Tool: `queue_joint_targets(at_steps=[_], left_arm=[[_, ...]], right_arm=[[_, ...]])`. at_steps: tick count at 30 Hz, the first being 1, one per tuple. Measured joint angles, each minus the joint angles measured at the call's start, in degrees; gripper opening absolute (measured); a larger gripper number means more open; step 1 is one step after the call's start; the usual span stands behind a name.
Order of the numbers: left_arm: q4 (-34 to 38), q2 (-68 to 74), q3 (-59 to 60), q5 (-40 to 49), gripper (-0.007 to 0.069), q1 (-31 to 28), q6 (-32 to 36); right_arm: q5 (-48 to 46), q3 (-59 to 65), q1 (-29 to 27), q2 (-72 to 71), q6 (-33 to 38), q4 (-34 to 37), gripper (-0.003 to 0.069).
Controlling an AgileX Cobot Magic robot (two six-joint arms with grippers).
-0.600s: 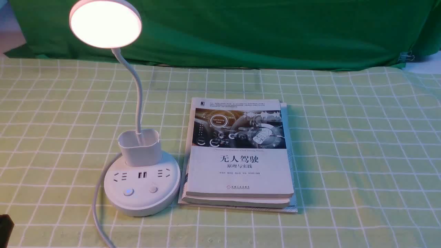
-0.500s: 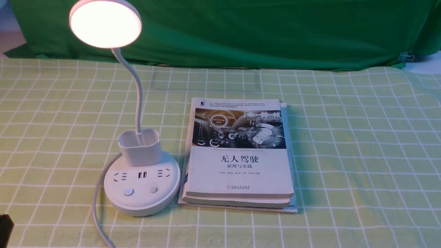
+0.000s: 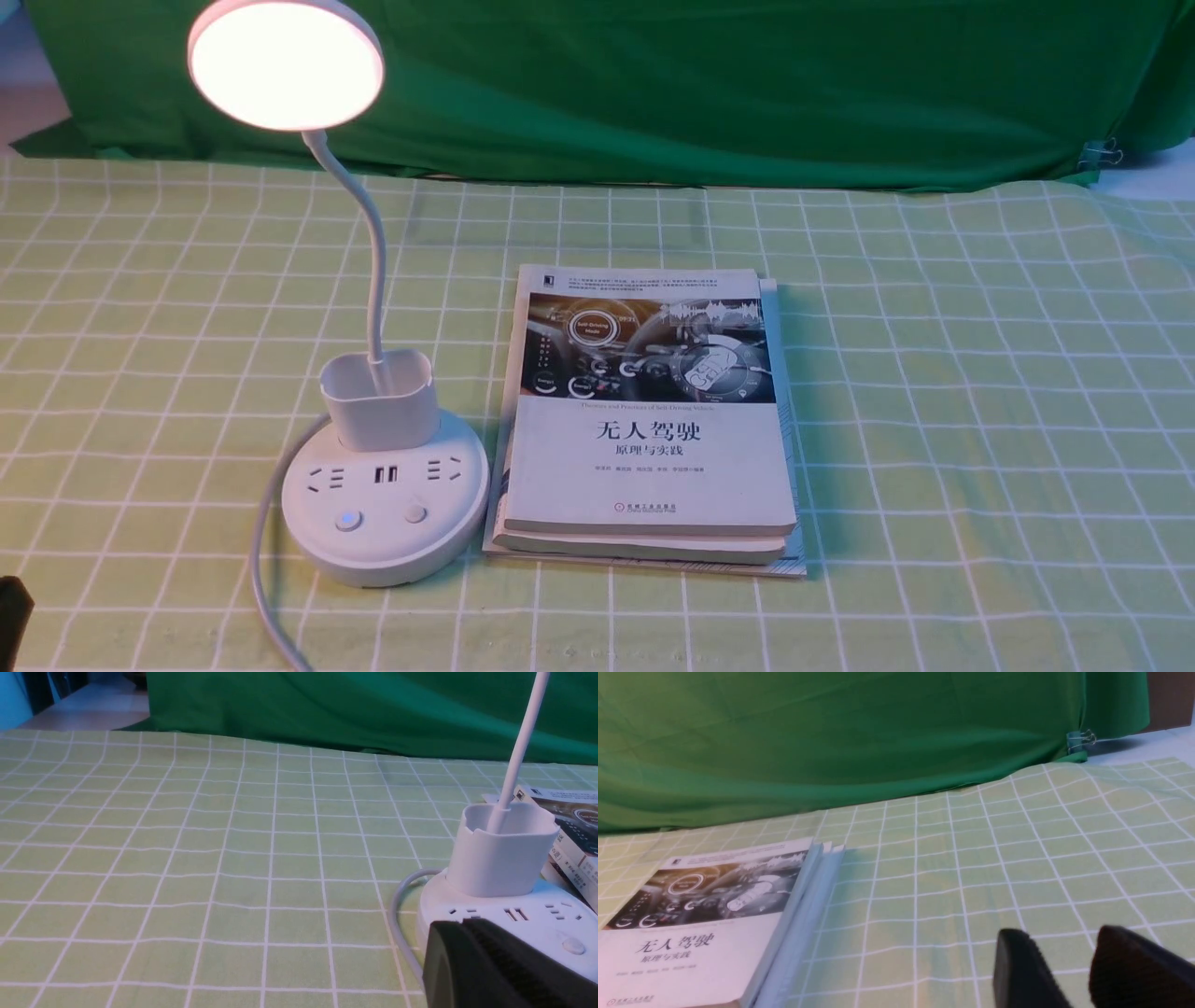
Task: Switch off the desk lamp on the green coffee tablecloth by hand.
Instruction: 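Press the power button on the round power strip under the lamp with the left gripper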
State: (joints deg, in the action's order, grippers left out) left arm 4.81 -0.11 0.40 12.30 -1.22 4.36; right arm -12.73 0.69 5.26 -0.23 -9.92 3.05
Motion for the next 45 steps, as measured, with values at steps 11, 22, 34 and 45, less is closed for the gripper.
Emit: queue_joint_targets(at_steps=[11, 22, 34, 45], left_arm=[[19.49, 0.0, 0.0, -14.43, 0.0001, 0.0, -16.31], [14.09, 20.12, -23.45, 14.64, 0.0001, 0.0, -9.77], [9.05, 60.77, -45.36, 37.93, 0.0001, 13.6, 6.2], [5.0, 89.78, -58.19, 40.39, 0.0001, 23.81, 4.96]], right_arm=[[0.0, 0.0, 0.0, 0.0, 0.0, 0.0, 0.0237], [0.0, 0.0, 0.0, 0.0, -0.14, 0.0, 0.0237], [-0.08, 0.0, 0.0, 0.0, -0.14, 0.0, 0.0237], [-0.08, 0.0, 0.0, 0.0, -0.14, 0.0, 0.0237]])
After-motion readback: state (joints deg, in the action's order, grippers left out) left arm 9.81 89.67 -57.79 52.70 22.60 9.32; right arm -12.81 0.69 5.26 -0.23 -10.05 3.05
